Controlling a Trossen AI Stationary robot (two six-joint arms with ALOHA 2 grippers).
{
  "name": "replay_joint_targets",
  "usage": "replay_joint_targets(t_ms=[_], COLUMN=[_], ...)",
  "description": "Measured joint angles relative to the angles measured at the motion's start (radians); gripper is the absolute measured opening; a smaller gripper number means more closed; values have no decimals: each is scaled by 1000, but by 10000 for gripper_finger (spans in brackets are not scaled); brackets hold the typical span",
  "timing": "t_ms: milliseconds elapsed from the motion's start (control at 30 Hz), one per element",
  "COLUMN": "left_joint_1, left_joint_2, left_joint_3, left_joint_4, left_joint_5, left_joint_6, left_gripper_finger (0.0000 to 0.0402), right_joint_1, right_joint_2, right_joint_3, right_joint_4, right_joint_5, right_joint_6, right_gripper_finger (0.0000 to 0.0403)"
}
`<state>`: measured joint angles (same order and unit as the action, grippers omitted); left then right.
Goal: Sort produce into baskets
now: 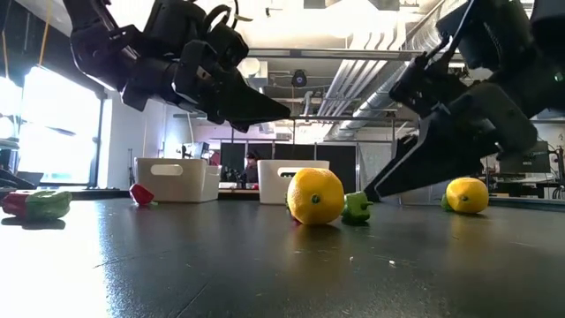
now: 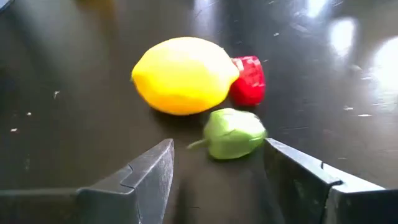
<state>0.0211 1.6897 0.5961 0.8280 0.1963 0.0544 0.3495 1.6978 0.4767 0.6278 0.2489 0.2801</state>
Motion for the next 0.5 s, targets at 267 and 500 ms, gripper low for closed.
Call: replay_joint_targets(t_ms=[267,500], left_joint_1=[5,5], left_joint_2=[0,0], left_joint_3=[0,0], left_joint_4=[0,-1], left_joint_5=[0,0], left_joint_6=[0,1], left_gripper_finger=[1,1], right_joint_1=[5,-23], right_joint_2=[136,183], right_joint_3=[88,216], right_joint_4=[43,-168], right_joint_5=[-9,23], right_joint_6=[-34,-44], right_gripper_finger=[236,228])
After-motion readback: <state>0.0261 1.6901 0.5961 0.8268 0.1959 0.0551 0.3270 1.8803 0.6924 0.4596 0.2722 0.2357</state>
